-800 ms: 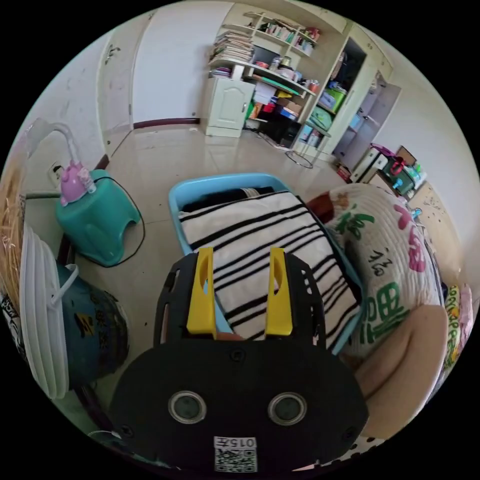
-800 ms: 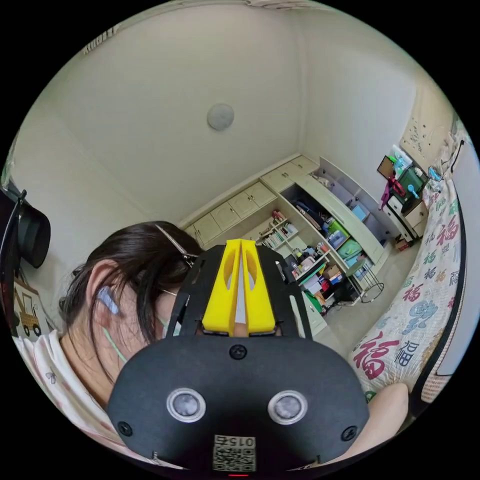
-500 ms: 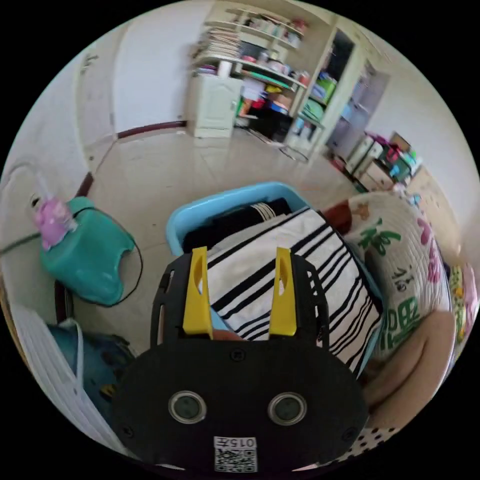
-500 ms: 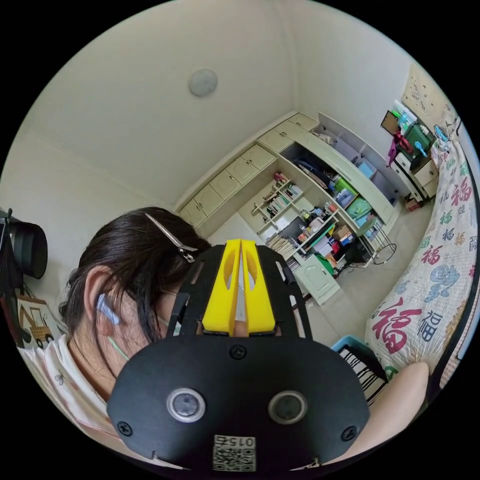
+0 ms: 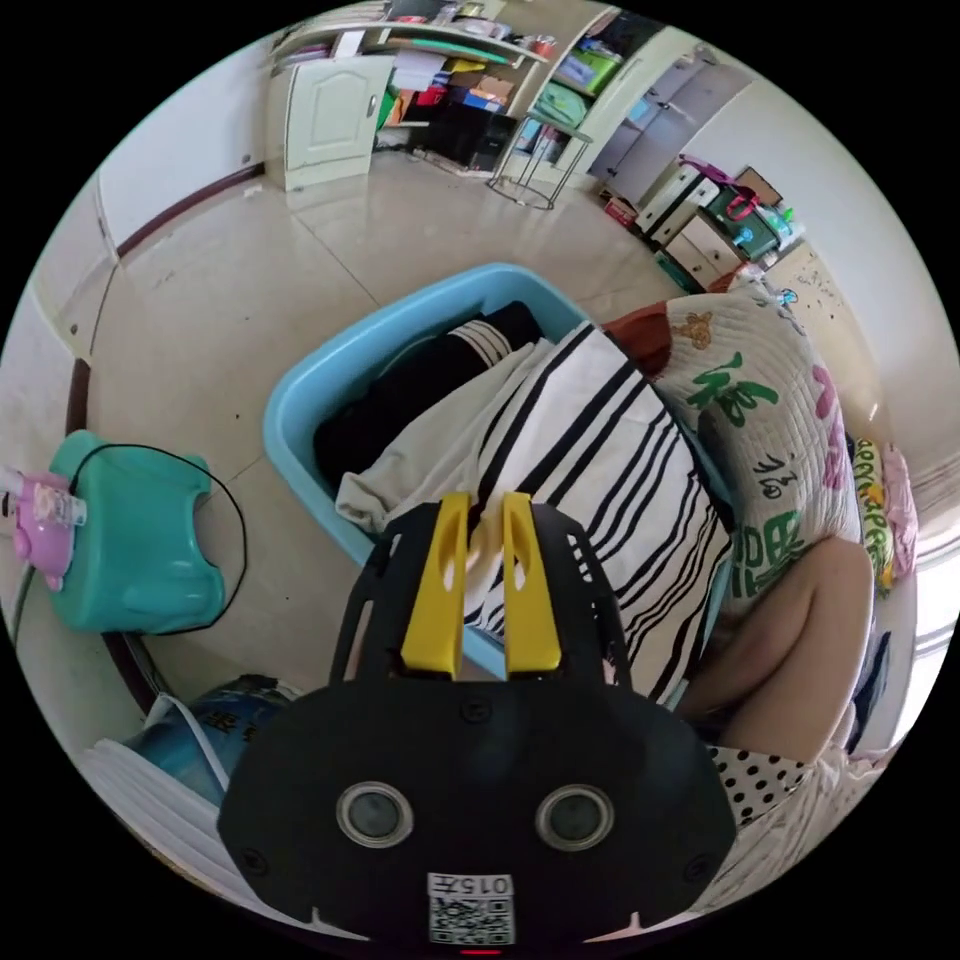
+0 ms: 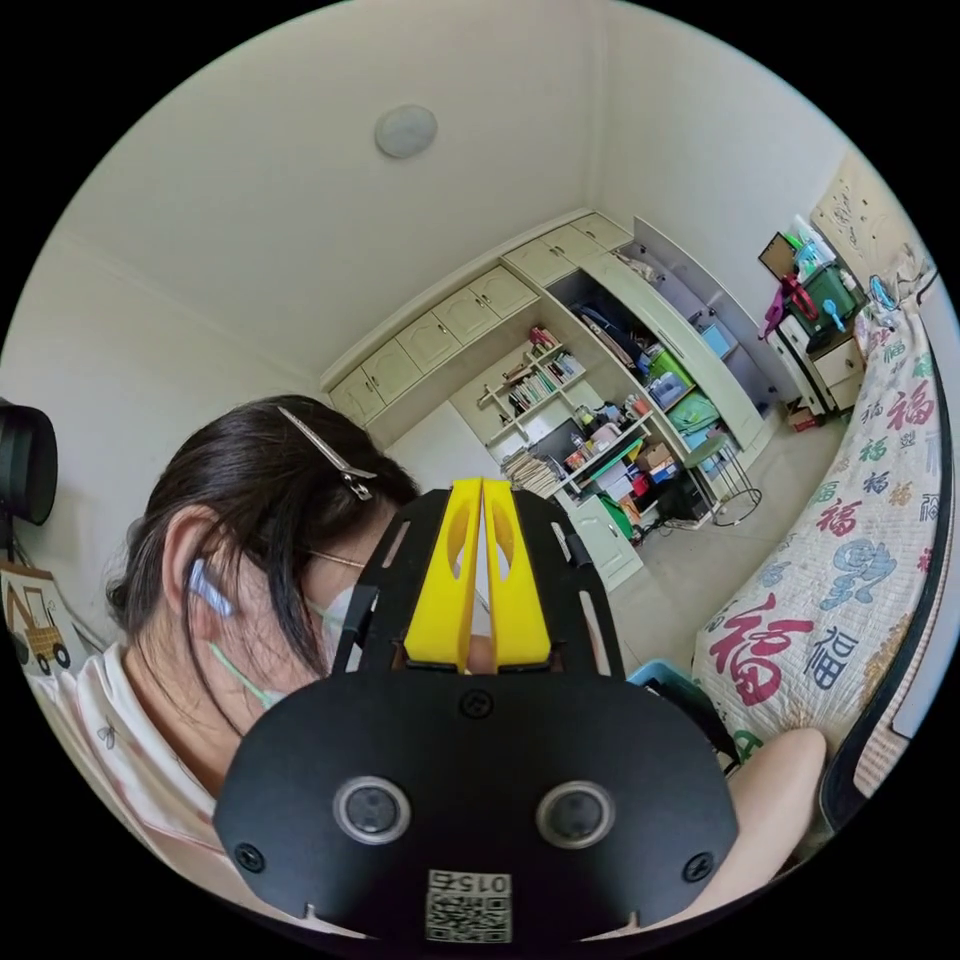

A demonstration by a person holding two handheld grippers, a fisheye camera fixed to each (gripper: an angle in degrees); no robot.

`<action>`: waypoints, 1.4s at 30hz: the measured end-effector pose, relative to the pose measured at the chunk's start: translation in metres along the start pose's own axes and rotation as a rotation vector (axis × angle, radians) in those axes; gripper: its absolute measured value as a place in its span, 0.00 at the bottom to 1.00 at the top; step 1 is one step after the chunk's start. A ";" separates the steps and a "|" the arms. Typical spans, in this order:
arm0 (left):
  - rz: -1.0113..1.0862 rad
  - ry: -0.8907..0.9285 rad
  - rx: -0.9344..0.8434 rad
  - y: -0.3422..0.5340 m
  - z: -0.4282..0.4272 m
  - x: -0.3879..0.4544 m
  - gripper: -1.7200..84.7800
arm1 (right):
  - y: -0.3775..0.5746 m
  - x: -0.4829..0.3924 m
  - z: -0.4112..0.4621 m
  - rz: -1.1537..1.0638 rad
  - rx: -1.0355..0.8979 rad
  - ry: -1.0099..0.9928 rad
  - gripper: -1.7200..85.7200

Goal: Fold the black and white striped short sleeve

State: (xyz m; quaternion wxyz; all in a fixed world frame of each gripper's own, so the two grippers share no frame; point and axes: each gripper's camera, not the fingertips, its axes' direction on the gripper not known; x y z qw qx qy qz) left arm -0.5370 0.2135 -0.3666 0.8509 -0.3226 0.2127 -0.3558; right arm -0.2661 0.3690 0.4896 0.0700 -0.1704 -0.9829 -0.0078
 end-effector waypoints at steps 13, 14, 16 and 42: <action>0.355 0.599 0.208 0.212 -0.162 0.158 0.03 | -0.047 0.235 0.010 0.141 -0.522 0.302 0.08; 0.379 0.619 0.204 0.233 -0.163 0.167 0.03 | -0.033 0.275 0.023 0.221 -0.597 0.259 0.10; 0.385 0.634 0.206 0.262 -0.168 0.172 0.03 | -0.005 0.327 0.044 0.340 -0.697 0.255 0.12; 0.819 1.345 0.546 0.370 -0.307 0.400 0.03 | -0.225 0.183 -0.207 -0.147 -0.224 0.262 0.17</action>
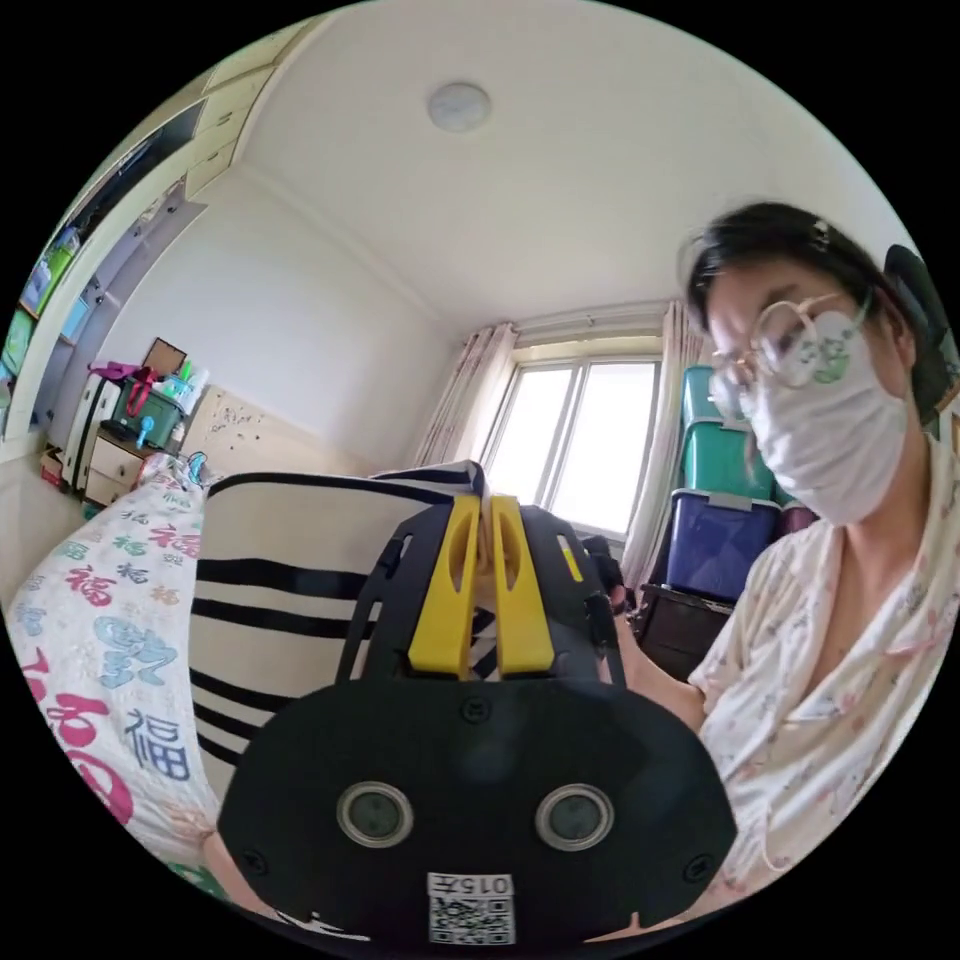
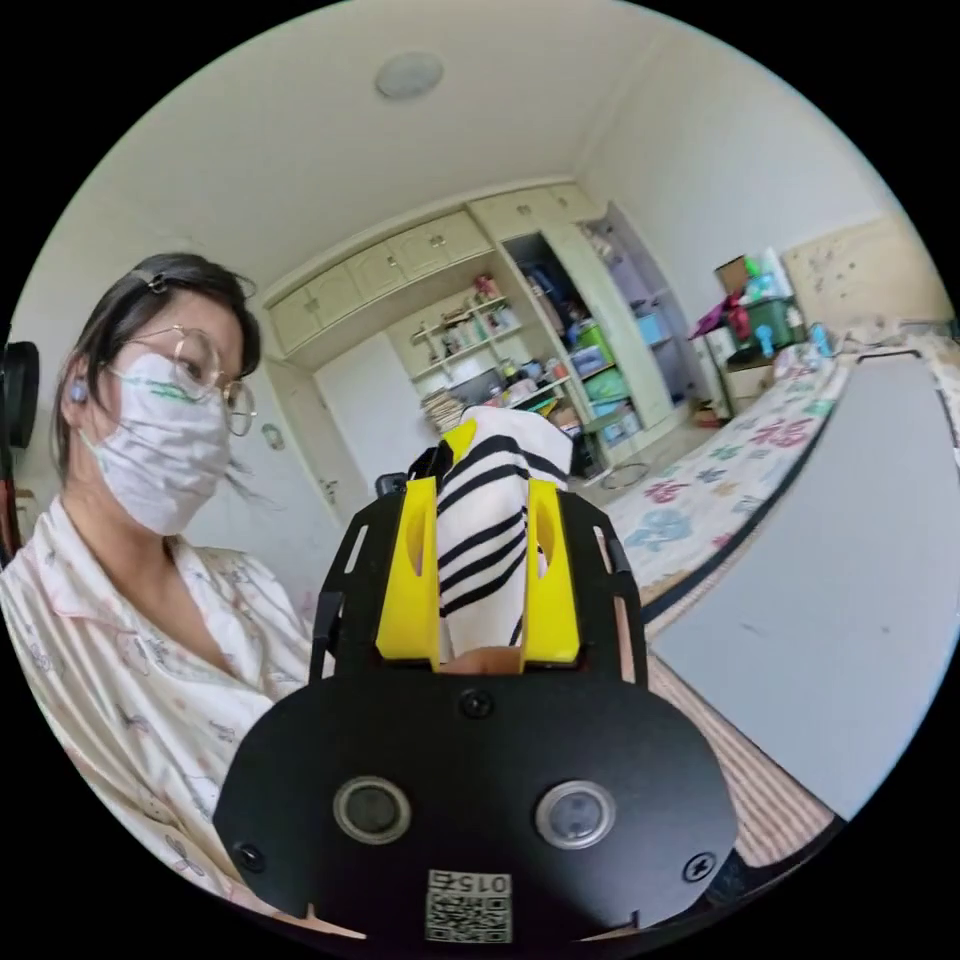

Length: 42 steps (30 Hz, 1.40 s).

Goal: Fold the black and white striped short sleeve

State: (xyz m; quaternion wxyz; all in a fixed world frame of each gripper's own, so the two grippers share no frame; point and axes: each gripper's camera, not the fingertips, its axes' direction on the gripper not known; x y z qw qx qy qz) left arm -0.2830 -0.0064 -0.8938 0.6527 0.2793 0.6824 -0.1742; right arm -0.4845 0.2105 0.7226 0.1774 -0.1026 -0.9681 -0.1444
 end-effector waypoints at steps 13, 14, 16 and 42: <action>-0.497 -0.091 -0.198 0.185 0.110 -0.163 0.04 | 0.090 0.074 0.019 0.130 -0.113 0.358 0.18; -0.483 -0.078 -0.228 0.186 0.113 -0.167 0.06 | 0.089 0.069 0.041 0.096 -0.133 0.343 0.18; -0.468 -0.014 -0.270 0.185 0.116 -0.174 0.10 | 0.085 0.058 0.076 0.035 -0.162 0.344 0.18; -0.404 -0.163 -0.449 0.364 0.212 -0.291 0.16 | 0.033 -0.032 0.214 0.181 -0.077 0.566 0.15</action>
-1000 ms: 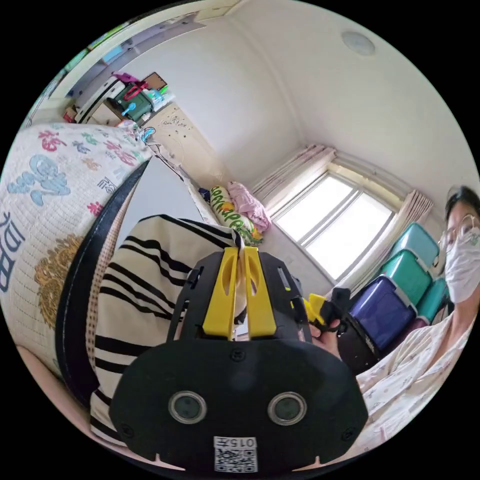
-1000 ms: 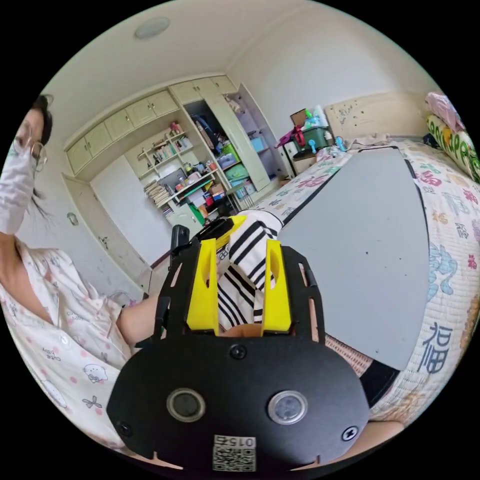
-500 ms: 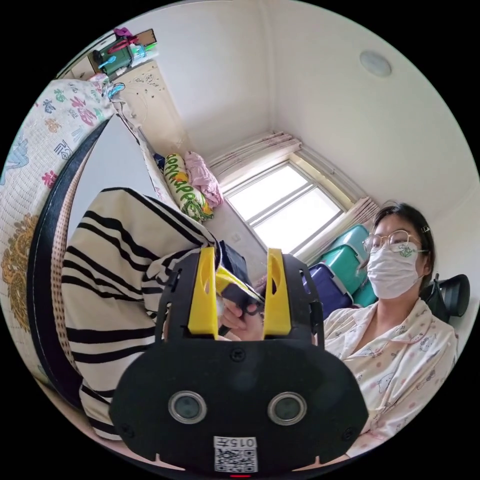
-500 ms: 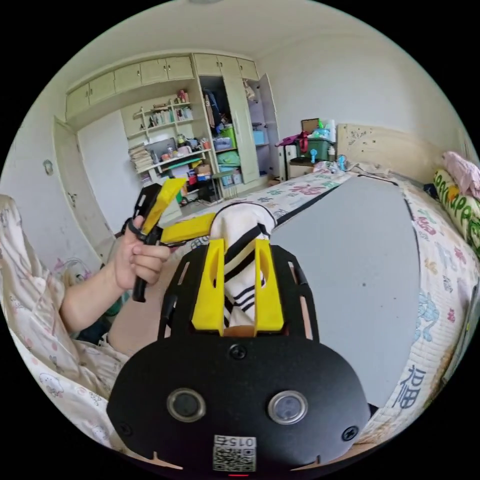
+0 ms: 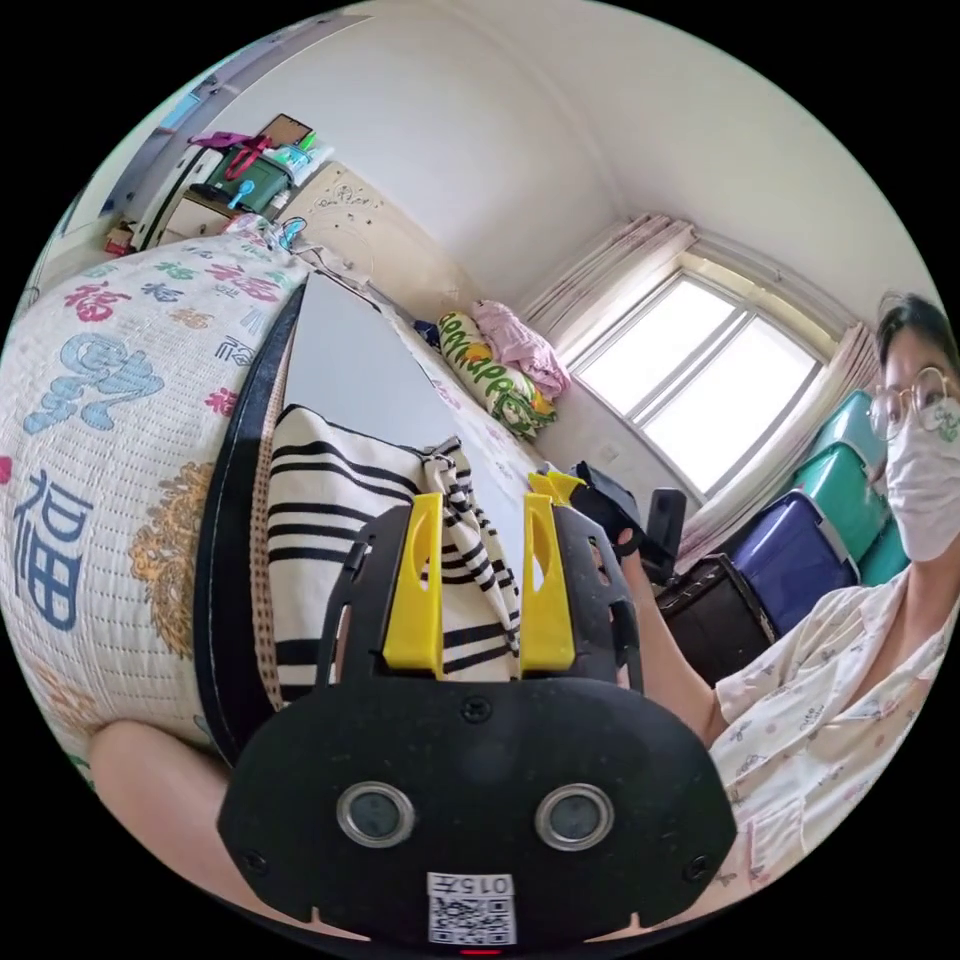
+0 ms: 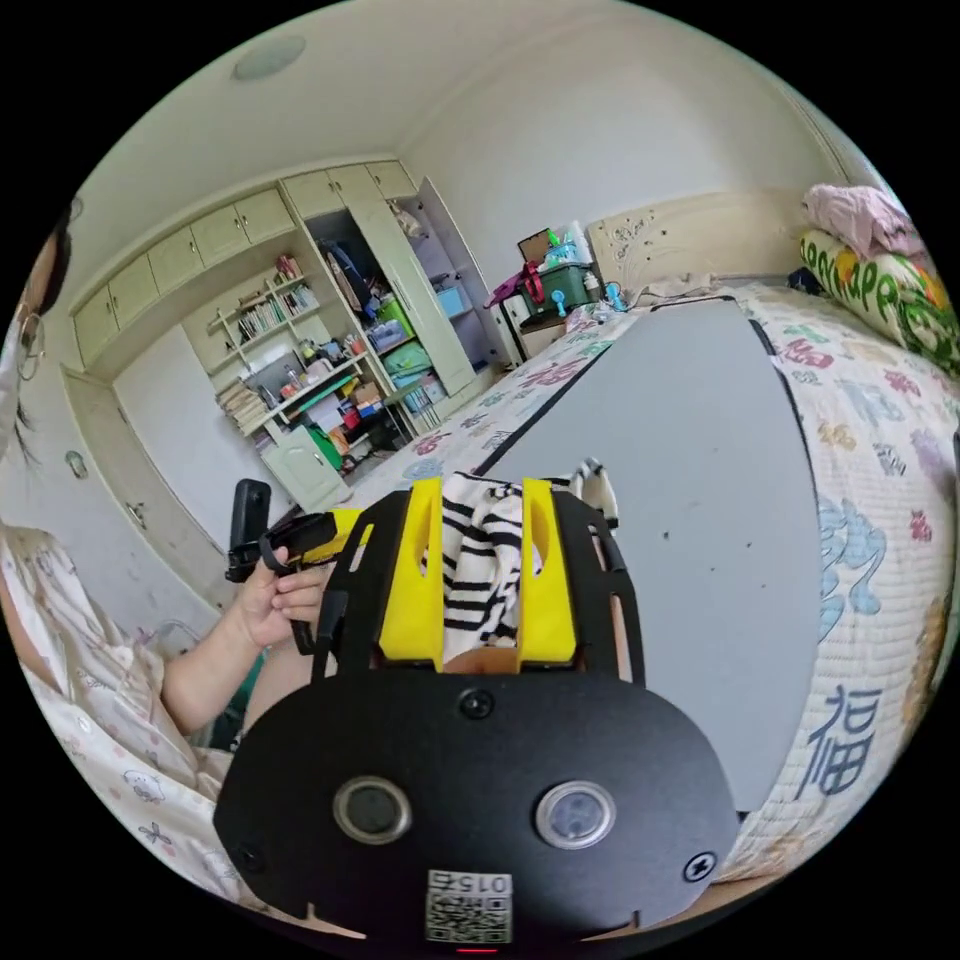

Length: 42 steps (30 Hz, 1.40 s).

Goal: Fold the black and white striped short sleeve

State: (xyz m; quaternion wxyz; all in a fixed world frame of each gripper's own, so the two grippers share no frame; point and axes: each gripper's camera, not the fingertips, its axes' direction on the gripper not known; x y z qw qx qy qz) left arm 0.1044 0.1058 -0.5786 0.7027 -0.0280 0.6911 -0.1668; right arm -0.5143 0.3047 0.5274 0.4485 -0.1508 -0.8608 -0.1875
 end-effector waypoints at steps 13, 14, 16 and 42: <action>0.139 -0.344 -0.226 -0.017 0.234 0.001 0.18 | -0.086 0.004 0.113 0.147 -0.331 0.133 0.17; 0.116 -0.370 -0.252 -0.014 0.251 -0.007 0.15 | -0.089 -0.002 0.126 0.158 -0.372 0.133 0.17; 0.096 -0.374 -0.268 -0.009 0.266 -0.016 0.09 | -0.090 -0.011 0.145 0.181 -0.433 0.113 0.12; 0.432 -0.298 0.530 0.052 -0.107 0.126 0.03 | 0.014 -0.440 -0.412 -0.192 0.416 0.244 0.02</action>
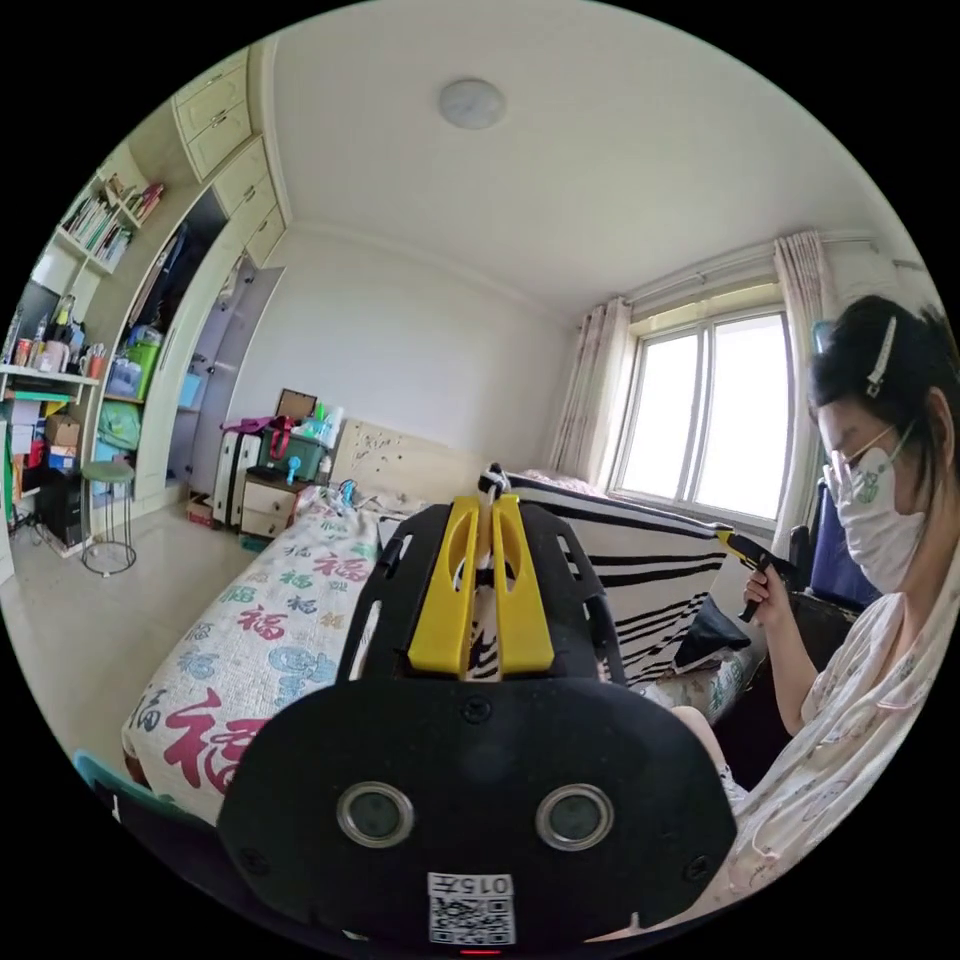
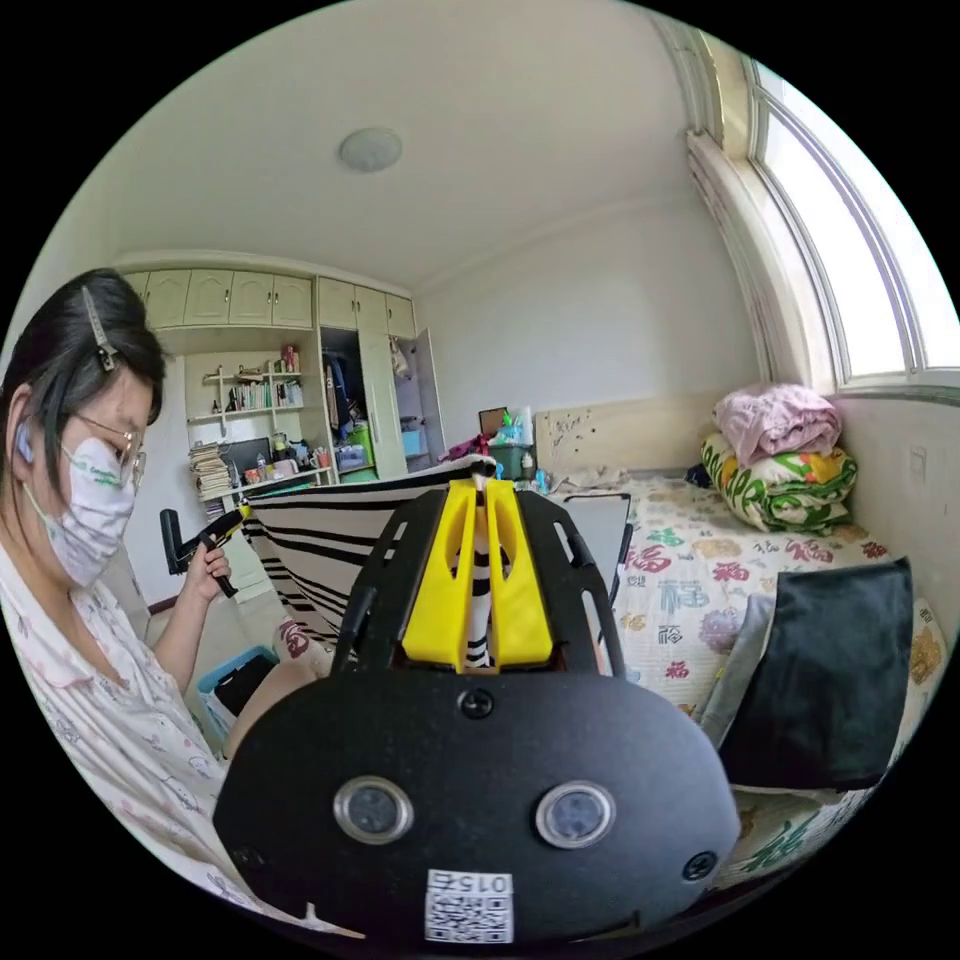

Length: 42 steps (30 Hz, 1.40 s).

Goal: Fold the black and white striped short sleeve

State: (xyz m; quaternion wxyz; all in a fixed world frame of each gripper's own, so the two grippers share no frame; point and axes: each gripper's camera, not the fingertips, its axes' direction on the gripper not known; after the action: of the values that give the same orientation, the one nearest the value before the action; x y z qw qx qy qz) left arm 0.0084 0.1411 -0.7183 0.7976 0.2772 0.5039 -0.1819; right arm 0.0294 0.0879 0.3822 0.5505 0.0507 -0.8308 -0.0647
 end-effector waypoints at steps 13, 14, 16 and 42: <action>-0.002 0.007 -0.258 0.003 0.185 -0.085 0.04 | -0.031 0.056 0.136 0.109 -0.171 0.146 0.03; -0.011 -0.028 -0.305 0.018 0.224 -0.103 0.04 | -0.022 0.083 0.185 0.145 -0.236 0.167 0.03; -0.001 -0.114 -0.366 0.045 0.284 -0.125 0.05 | -0.003 0.128 0.266 0.210 -0.342 0.212 0.04; -0.469 -0.312 -0.953 0.114 0.271 -0.250 0.18 | 0.069 0.248 0.279 0.568 -1.009 0.167 0.17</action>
State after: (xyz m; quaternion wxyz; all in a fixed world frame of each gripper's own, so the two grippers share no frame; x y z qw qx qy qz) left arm 0.1573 0.0636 -0.3704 0.8379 -0.2646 0.4547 -0.1453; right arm -0.3250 0.1320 0.5113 0.5658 -0.4376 -0.6321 -0.2979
